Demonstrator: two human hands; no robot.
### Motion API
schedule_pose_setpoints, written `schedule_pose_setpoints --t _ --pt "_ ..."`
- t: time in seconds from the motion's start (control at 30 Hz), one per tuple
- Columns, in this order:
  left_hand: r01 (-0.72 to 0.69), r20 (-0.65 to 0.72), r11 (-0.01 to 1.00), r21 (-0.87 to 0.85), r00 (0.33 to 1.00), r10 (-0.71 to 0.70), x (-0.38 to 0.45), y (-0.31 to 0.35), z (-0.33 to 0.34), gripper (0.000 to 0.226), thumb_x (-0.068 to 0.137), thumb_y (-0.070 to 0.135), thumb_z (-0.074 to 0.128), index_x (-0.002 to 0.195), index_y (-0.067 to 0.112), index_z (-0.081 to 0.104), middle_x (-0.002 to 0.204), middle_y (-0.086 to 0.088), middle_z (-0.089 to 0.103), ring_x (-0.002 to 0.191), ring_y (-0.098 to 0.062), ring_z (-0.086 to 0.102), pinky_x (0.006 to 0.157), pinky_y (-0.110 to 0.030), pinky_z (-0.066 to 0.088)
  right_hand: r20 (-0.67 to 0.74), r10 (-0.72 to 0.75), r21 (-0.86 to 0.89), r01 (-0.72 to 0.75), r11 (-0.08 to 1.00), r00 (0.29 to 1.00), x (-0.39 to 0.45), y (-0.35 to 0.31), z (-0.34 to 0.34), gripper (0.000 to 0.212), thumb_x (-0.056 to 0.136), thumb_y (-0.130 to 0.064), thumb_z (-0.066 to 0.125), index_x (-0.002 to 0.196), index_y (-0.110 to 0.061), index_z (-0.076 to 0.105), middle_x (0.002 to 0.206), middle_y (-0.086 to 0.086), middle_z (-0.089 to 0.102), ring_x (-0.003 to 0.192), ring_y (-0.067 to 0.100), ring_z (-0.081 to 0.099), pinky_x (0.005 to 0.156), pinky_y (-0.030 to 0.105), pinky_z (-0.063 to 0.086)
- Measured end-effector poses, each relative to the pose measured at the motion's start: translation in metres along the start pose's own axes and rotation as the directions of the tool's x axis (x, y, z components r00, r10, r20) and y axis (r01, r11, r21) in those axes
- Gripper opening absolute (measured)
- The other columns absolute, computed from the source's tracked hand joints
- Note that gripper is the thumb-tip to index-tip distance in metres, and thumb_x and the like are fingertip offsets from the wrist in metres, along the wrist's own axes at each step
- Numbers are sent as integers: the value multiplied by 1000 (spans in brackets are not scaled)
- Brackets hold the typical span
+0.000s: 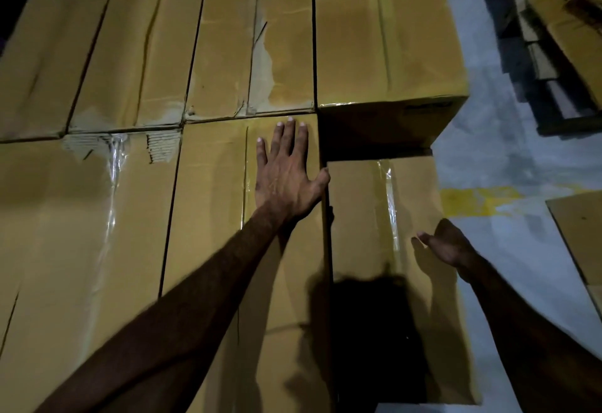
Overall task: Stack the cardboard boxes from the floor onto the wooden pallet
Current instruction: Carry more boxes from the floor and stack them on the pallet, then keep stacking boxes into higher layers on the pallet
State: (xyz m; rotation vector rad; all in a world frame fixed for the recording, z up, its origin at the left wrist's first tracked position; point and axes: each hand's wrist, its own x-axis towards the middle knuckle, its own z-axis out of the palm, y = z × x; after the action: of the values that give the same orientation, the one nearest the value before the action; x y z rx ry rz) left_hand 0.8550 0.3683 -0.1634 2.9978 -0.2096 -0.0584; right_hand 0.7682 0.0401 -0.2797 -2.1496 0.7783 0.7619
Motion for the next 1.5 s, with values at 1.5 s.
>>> schedule_pose_setpoints --t 1.5 --pt "284 85 608 -741 938 -335 -512 97 -196 69 106 63 40 166 30 27 169 15 28 156 -3 24 128 -44 29 -75 -312 501 306 810 947 -517 68 -32 64 103 -9 65 161 -14 39 160 4 47 147 23 46 111 35 41"
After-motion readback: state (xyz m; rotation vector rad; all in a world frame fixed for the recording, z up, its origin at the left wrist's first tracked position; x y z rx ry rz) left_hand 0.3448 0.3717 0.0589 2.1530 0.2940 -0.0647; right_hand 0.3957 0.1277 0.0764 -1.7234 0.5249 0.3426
